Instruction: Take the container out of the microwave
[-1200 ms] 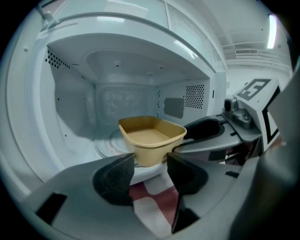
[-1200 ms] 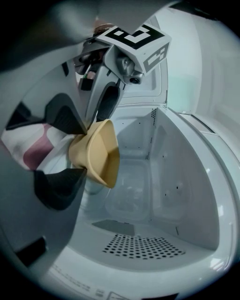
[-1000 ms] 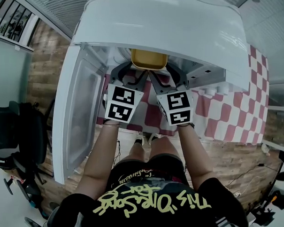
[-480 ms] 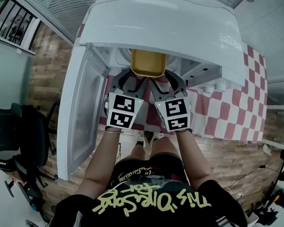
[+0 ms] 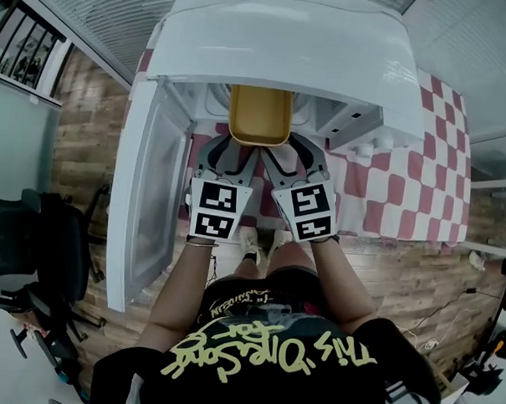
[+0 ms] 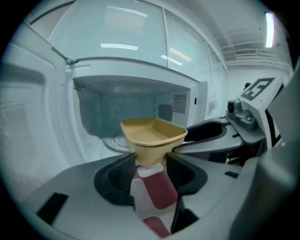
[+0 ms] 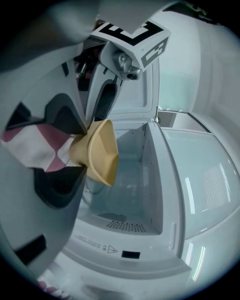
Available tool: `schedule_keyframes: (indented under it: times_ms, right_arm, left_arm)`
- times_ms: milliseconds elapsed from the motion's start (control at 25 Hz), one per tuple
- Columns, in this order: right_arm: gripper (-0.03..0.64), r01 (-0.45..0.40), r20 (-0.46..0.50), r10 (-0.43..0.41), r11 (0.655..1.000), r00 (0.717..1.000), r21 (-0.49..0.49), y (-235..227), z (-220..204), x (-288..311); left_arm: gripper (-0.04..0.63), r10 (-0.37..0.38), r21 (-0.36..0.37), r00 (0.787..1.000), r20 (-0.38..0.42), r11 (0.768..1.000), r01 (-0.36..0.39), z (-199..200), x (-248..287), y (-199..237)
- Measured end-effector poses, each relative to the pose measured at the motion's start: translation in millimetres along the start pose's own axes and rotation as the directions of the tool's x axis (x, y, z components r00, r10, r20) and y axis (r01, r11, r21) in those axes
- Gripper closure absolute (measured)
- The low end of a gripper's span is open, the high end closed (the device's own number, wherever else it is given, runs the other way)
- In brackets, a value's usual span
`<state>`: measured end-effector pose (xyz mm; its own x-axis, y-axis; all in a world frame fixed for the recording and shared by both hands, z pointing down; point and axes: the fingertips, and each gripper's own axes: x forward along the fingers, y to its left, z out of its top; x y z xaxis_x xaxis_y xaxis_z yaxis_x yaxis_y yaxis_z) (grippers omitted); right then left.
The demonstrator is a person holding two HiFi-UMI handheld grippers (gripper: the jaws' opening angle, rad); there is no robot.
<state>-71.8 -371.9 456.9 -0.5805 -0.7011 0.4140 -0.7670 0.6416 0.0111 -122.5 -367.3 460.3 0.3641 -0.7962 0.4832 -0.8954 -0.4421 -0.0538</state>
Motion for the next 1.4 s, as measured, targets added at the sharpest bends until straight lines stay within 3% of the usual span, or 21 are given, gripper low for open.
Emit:
schedule_keyframes:
  times_ms: [400, 720, 920, 1400]
  right_arm:
    - [0.402, 0.014, 0.018, -0.015, 1.000, 1.000, 0.011, 13, 0, -25]
    - [0.402, 0.044, 0.025, -0.045, 0.999, 0.999, 0.026, 18, -1, -42]
    - [0.402, 0.055, 0.025, -0.056, 0.998, 0.998, 0.037, 23, -6, -50]
    - [0.403, 0.035, 0.036, -0.036, 0.999, 0.999, 0.033, 33, -10, -68]
  left_arm:
    - [0.387, -0.029, -0.025, 0.999, 0.024, 0.999, 0.029, 0, -24, -14]
    - [0.387, -0.052, 0.027, 0.998, 0.028, 0.998, 0.051, 1, -34, -26]
    - [0.387, -0.083, 0.005, 0.996, 0.029, 0.997, 0.083, -4, -41, -32]
    - [0.385, -0.065, 0.035, 0.997, 0.033, 0.997, 0.064, -6, -58, -44]
